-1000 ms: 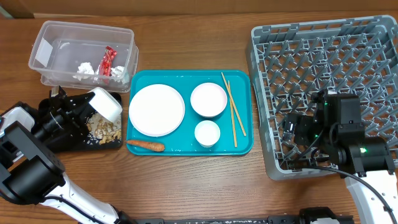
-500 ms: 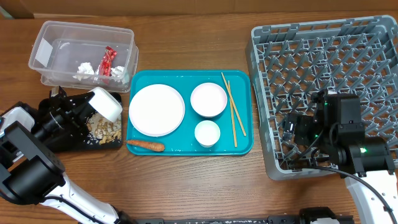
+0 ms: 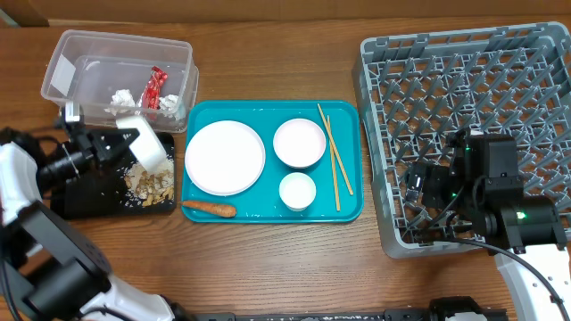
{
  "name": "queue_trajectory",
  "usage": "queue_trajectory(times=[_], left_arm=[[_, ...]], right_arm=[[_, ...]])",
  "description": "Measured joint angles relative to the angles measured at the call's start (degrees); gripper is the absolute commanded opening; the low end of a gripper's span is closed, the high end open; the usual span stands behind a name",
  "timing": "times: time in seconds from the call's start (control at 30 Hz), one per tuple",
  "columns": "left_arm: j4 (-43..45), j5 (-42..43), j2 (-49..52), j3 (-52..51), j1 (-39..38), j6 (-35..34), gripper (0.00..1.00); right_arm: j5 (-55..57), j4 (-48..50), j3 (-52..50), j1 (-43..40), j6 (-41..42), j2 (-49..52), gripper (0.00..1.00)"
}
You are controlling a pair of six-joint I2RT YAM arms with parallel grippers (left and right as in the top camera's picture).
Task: Sort waste into correct bins and load items into the dishwasher
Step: 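Return the emptied plate to the teal tray with the left gripper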
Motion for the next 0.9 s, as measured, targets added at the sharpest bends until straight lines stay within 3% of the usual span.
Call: queue_trajectory(times=[0.2, 0.37, 0.7, 0.9], left_arm=[[13.2, -15.4, -7.1, 1.3, -10.8, -10.3, 0.04], [19.0, -30.8, -7.5, 1.2, -22.7, -19.0, 0.04], [21.6, -58.0, -7.1, 1.3, -46.2, -28.9, 0.04], [23.2, -69.4, -2.0, 1.3, -52.9, -33.7, 0.04]], right_arm=[[0.0, 0.0, 0.0, 0.0, 0.0, 0.0, 1.00], [0.0, 0.0, 0.0, 0.0, 0.0, 0.0, 1.00], [0.0, 0.0, 0.0, 0.0, 0.0, 0.0, 1.00], [0.0, 0.0, 0.0, 0.0, 0.0, 0.0, 1.00]])
